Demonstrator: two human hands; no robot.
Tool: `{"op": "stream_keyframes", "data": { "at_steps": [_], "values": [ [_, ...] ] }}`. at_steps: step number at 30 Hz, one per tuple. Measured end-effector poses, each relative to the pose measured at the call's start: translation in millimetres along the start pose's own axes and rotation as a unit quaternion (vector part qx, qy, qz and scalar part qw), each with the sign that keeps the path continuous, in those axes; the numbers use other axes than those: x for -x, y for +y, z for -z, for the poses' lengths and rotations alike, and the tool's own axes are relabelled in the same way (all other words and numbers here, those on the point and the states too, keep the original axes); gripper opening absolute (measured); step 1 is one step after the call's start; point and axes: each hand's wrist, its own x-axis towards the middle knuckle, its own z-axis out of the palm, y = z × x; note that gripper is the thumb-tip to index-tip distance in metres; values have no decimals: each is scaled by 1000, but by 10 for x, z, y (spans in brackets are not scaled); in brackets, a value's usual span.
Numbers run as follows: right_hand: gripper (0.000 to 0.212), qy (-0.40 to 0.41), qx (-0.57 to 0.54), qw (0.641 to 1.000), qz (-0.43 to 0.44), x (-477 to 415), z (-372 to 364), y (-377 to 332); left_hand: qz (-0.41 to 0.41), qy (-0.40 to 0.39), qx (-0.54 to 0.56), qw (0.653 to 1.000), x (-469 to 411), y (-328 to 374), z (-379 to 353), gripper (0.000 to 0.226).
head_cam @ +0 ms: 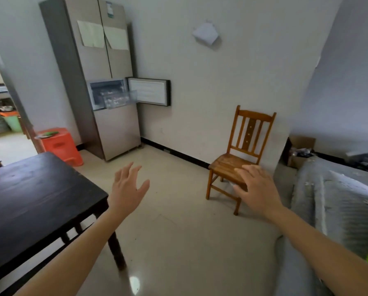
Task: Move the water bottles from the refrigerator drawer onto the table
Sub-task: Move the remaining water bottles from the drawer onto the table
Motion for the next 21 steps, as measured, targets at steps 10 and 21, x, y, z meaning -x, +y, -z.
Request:
{"op": "stream_keyframes", "data": {
  "at_steps": [10, 21],
  "values": [
    [56, -62, 94, 994, -10, -929, -68, 244, -36, -123, -158, 979, -972, -104, -267, 76],
    [58, -135, 124, 983, 11, -1949, -610, 571, -2, -115, -125, 985, -1982, -287, -811, 75]
  ]
}}
